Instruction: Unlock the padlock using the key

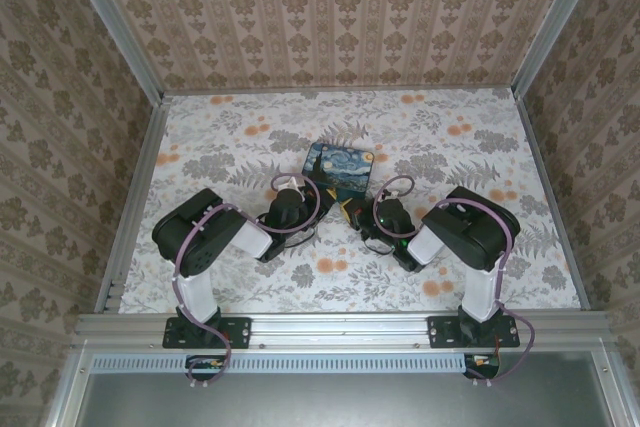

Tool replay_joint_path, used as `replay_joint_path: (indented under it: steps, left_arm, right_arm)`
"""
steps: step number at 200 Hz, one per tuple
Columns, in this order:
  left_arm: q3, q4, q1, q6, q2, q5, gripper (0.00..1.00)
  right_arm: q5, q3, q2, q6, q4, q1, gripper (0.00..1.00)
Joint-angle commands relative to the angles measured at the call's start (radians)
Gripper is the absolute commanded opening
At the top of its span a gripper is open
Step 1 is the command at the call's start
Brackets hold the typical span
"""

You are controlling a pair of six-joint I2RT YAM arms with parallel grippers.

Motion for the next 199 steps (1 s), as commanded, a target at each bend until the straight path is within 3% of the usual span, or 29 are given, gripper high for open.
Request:
replay_joint_path:
  steps: [1, 199]
  left_arm:
    - [-0.013, 0.04, -0.008, -0.001, 0.014, -0.017, 0.0]
    - [-0.007, 0.041, -0.008, -0.004, 0.026, -0.016, 0.0]
  right_arm:
    - [0.017, -0.017, -0.028, -0.005, 0.005, -0.001, 0.0]
    - [-0.005, 0.04, -0.037, -0.013, -0.033, 0.014, 0.0]
